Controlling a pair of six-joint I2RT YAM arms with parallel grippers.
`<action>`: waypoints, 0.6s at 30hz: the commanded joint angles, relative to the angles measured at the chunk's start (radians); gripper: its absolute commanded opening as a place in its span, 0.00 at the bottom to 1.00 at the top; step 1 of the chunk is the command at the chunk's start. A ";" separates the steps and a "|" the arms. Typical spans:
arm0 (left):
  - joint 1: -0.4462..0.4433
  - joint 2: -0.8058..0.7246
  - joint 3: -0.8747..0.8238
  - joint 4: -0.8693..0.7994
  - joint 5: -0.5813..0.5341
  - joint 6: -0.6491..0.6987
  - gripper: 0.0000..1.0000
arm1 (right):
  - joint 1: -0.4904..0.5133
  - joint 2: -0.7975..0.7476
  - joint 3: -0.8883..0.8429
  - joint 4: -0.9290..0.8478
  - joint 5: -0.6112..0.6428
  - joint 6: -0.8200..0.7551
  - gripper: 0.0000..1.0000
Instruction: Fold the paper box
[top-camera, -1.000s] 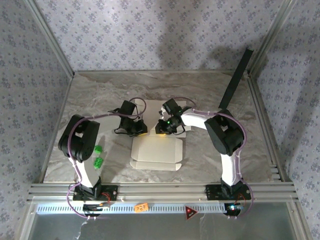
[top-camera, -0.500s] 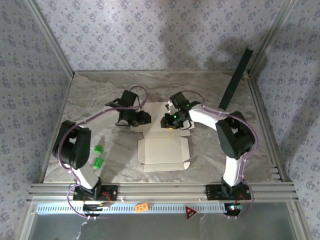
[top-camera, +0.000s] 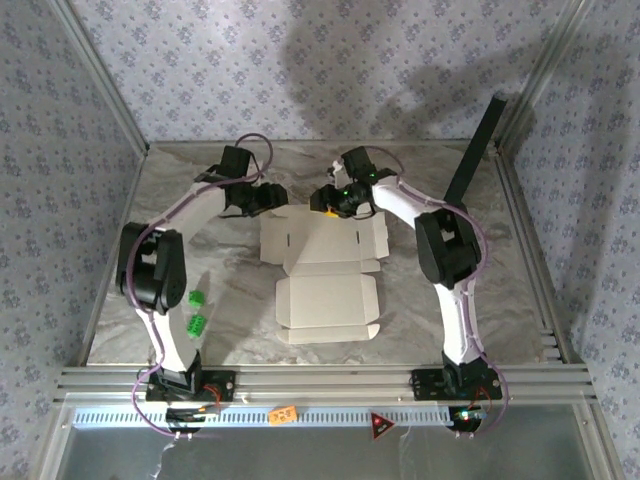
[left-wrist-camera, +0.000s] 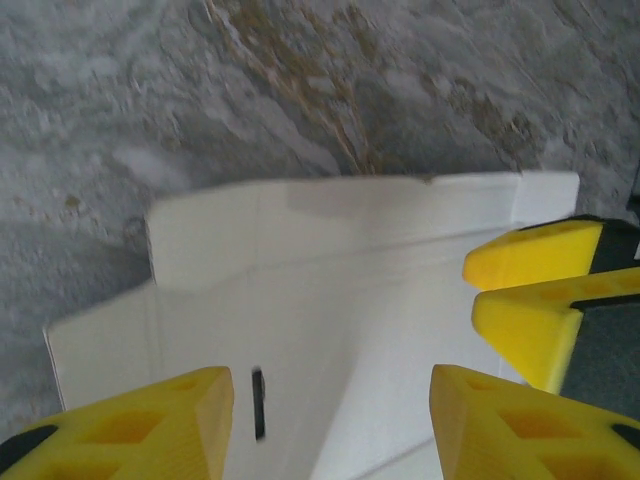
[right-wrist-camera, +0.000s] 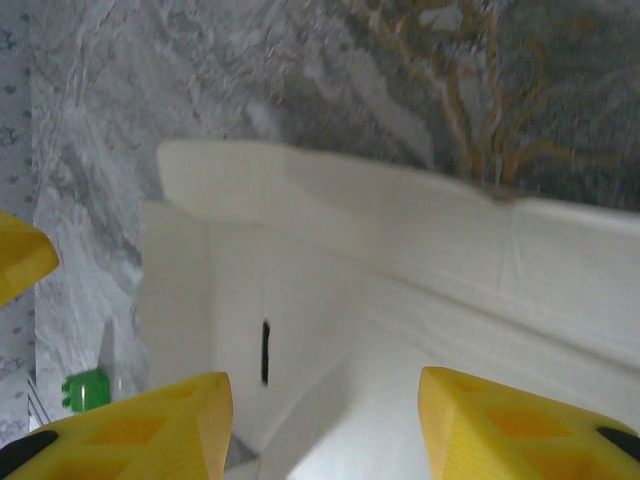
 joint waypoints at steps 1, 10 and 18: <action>0.022 0.078 0.085 -0.033 0.030 -0.004 0.55 | -0.009 0.079 0.098 -0.023 -0.044 0.039 0.54; 0.033 0.249 0.274 -0.150 0.023 0.015 0.59 | -0.032 0.224 0.196 -0.011 -0.033 0.093 0.52; 0.033 0.329 0.368 -0.218 -0.018 0.024 0.60 | -0.024 0.266 0.169 -0.039 0.005 0.075 0.51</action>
